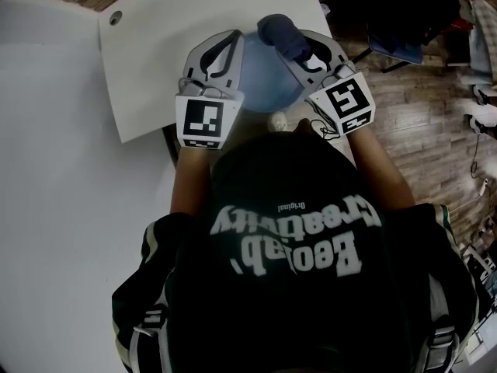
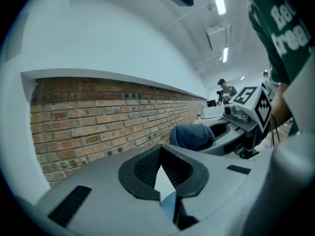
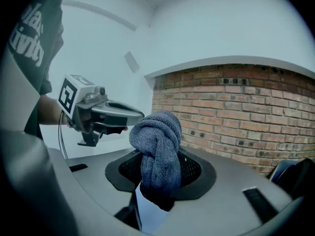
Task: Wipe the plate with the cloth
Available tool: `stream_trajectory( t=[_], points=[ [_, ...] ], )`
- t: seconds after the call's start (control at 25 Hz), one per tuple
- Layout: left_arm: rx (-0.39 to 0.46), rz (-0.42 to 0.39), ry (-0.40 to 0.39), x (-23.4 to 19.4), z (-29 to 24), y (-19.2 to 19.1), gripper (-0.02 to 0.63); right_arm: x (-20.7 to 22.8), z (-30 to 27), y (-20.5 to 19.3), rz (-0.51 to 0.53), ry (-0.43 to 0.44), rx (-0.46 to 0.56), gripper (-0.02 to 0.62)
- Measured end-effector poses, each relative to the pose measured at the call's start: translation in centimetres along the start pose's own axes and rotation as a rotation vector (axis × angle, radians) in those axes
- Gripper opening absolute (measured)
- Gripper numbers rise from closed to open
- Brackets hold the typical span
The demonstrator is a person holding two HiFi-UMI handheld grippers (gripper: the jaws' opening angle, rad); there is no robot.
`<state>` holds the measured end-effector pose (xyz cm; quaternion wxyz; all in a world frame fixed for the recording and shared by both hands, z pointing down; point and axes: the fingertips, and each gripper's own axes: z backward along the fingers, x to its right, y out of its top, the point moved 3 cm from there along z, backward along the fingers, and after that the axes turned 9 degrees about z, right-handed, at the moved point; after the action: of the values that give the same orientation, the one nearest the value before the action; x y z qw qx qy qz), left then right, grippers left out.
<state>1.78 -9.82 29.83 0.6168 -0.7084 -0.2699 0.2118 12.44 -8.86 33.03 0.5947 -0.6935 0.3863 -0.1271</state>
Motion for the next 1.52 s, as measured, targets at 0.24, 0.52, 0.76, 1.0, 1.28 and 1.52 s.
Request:
stream_trajectory(
  t=[0.24,0.52,0.76,1.0,1.28,1.52],
  points=[
    [-0.012,-0.011,-0.004,1.6,-1.8,0.7,0.002,1.9,1.4,1.4,0.033,-0.090,0.101,0.138],
    [0.029,-0.015,0.066,1.7,-1.6,1.1,0.002,2.4,2.3,2.0,0.062,-0.135,0.151,0.143],
    [0.083,-0.024,0.096,2.0,-0.5,1.8,0.003,2.5,2.3,2.0,0.075,-0.130,0.159,0.143],
    [0.073,-0.021,0.084,2.1,-0.4,1.6,0.002,2.5,2.4,2.1,0.100,-0.149,0.130,0.132],
    [0.065,-0.021,0.069,2.0,-0.4,0.9,0.003,2.6,2.4,1.9,0.100,-0.189,0.122,0.132],
    [0.049,-0.017,0.063,2.0,-0.7,0.6,0.002,2.5,2.3,1.6,0.105,-0.182,0.102,0.132]
  ],
)
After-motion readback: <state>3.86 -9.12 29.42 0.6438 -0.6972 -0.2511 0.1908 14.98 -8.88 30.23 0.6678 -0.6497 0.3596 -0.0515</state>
